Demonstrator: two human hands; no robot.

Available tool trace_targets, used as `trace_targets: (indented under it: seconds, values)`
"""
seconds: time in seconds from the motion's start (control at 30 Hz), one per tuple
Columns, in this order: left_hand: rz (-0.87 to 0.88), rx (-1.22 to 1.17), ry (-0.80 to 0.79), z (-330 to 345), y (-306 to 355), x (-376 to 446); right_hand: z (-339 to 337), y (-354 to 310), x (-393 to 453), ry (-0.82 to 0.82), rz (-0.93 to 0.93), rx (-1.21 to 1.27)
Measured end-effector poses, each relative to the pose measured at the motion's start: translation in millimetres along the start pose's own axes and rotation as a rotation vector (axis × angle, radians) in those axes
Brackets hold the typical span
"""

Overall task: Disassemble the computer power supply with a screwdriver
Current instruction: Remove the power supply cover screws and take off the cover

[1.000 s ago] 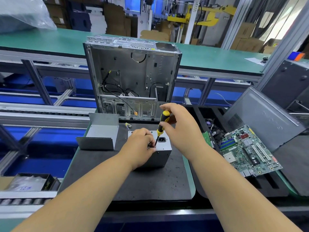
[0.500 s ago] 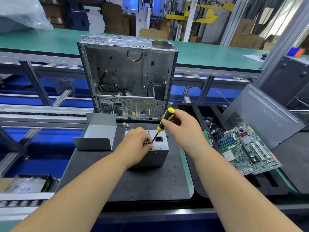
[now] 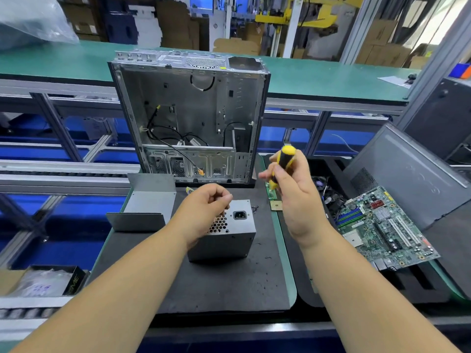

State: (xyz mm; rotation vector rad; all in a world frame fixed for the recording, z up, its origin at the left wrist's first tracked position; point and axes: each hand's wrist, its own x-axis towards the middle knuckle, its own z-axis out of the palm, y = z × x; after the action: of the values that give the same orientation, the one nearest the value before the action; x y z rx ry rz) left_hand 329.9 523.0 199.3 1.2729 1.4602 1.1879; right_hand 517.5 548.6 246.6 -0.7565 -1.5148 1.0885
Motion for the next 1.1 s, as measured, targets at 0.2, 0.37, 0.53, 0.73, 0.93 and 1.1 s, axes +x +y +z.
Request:
trace_targets:
  seconds: [0.2, 0.37, 0.53, 0.73, 0.93, 1.1]
  values:
    - [-0.116, -0.459, -0.088, 22, 15, 10, -8, 12, 11, -0.082, 0.068, -0.3]
    - [-0.113, -0.461, -0.137, 36, 19, 23, -14, 22, 19, -0.154, 0.099, -0.408]
    - [-0.076, -0.331, -0.058, 44, 18, 40, -31, 38, 36, -0.208, 0.098, -0.528]
    - [-0.027, -0.091, -0.045, 47, 13, 53, -53, 67, 62, -0.257, 0.061, -0.793]
    - [-0.029, 0.119, 0.085, 37, 5, 58, -67, 129, 88, -0.364, 0.303, -1.143]
    - [-0.038, 0.168, 0.189, 28, 1, 58, -63, 172, 100, -0.515, 0.378, -1.245]
